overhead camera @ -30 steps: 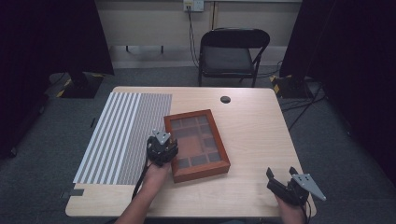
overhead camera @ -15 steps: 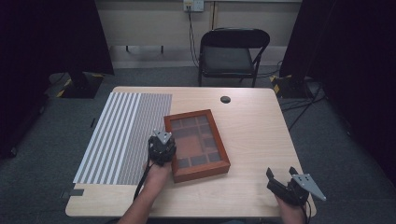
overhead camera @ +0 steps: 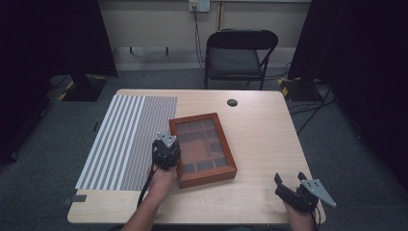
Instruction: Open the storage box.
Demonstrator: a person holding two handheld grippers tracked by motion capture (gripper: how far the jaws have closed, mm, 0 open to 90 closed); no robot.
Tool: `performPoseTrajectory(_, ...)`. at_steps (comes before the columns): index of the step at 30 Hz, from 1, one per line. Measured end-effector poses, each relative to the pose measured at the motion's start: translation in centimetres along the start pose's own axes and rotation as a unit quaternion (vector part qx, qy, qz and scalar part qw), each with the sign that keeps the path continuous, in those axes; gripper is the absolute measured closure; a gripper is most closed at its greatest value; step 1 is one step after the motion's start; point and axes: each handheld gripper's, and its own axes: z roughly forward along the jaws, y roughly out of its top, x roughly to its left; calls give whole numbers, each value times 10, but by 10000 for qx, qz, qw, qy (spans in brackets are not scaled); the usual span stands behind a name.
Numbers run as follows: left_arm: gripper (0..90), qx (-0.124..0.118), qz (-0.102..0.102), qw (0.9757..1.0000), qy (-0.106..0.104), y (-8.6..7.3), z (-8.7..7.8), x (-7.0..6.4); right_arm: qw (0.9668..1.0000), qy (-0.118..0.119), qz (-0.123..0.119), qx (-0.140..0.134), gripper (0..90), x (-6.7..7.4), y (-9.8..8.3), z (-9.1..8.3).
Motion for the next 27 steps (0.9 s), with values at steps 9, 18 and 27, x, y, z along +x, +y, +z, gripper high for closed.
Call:
performPoseTrajectory(9, 812, -140, 3, 9999, -86, 10, -8, 0, 10000, 2, -46, -43, 125, 1, 0, -1)
performPoseTrajectory(18, 812, -244, 34, 9995, -184, 25, -18, -2, 9996, 194, -163, -124, 136, 9, 1, -3)
performPoseTrajectory(27, 900, -466, 162, 9986, -165, 37, -25, -6, 9921, 913, -767, -400, 148, 56, 17, -11)
